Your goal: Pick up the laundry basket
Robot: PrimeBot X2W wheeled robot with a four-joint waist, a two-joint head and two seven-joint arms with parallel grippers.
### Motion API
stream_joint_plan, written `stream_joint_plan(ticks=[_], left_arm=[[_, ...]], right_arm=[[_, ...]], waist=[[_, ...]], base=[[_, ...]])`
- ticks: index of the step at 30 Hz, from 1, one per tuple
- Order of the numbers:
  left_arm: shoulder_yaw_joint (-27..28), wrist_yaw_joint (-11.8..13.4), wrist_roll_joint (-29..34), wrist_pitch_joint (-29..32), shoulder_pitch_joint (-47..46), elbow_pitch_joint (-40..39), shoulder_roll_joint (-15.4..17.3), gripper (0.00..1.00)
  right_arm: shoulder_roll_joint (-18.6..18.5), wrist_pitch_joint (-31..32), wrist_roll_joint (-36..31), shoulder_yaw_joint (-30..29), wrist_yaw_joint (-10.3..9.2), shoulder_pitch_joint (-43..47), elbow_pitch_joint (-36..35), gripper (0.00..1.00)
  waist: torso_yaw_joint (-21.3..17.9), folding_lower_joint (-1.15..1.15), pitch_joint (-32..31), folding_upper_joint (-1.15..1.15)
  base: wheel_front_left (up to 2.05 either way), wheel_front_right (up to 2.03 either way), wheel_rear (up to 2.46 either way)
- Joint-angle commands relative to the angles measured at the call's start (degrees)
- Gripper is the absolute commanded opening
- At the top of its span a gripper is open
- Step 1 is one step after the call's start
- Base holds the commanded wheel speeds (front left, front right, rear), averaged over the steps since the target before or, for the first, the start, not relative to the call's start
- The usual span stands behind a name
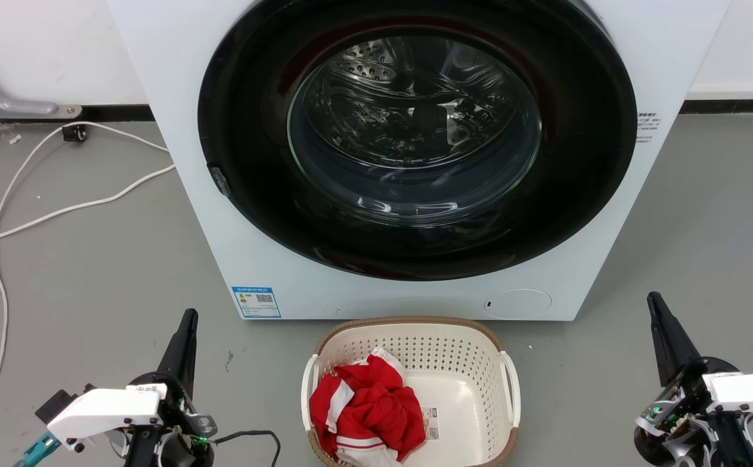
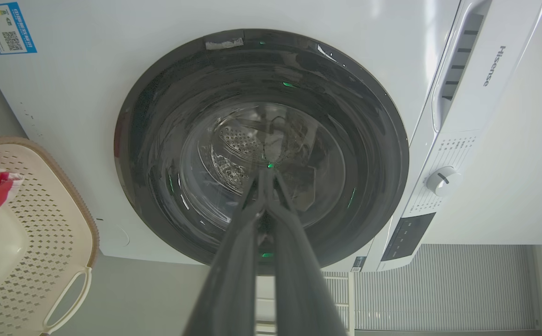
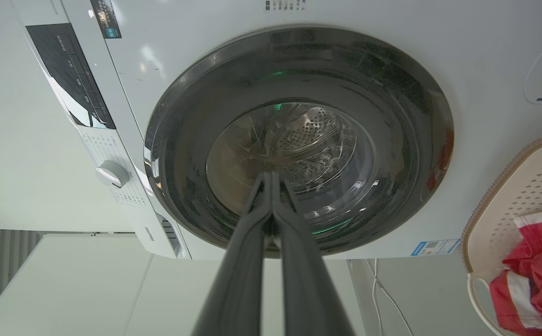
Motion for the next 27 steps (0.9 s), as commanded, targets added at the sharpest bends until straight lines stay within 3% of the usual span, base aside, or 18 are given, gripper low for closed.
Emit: stream_joint_plan(ticks=[1,17,18,27], left_arm=[[0.25,-0.16,0.17,0.02,-0.42,0.01,-0.1,0.0],[0.31,-0.16,0.19,0.09,-0.43,0.01,-0.14,0.0],[0.04,0.0,0.08,0.01,0.0,0.0,-0.06,1.0],[-2.2,-0.01,0.78,-1.87,0.47,-0.26,-0.19,1.0]], right_arm=[[0.25,0.27,-0.4,-0.08,0.15,-0.69,0.1,0.0],[0.31,0.26,-0.5,-0.15,0.15,-0.71,0.09,0.0],[0.06,0.15,-0.02,-0.08,0.0,-0.01,0.01,1.0],[0.13,-1.86,-0.64,1.01,0.0,1.49,-1.11,1.0]], waist=[[0.0,0.0,0.0,0.0],[0.0,0.0,0.0,0.0],[0.0,0.0,0.0,0.0],[0.0,0.0,0.04,0.0]], base=[[0.0,0.0,0.0],[0.0,0.0,0.0],[0.0,0.0,0.0],[0.0,0.0,0.0]])
